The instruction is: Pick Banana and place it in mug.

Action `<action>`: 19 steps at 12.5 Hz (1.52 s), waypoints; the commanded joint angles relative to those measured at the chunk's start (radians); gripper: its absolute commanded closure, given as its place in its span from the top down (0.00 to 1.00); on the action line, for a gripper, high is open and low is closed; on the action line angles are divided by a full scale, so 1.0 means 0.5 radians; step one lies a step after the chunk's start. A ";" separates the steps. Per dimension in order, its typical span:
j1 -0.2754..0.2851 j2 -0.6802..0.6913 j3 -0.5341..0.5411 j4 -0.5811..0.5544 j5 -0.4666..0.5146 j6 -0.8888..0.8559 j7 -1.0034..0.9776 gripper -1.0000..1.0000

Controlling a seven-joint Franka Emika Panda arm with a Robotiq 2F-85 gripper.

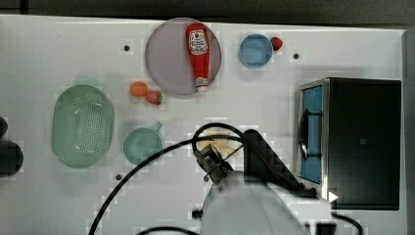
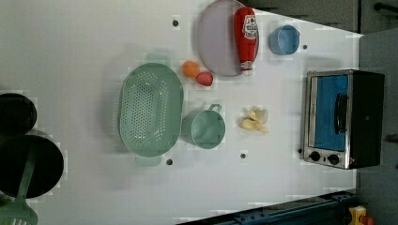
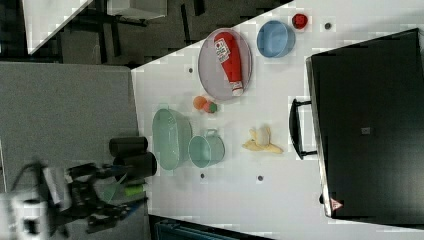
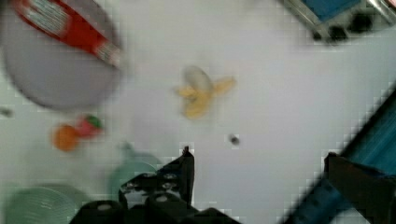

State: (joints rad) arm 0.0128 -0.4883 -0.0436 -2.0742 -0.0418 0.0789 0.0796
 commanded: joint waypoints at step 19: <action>-0.023 1.559 0.004 -0.837 -0.004 2.246 -0.027 1.00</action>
State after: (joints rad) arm 0.0052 0.2986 -0.0327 -2.4844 -0.0493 1.1689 0.0796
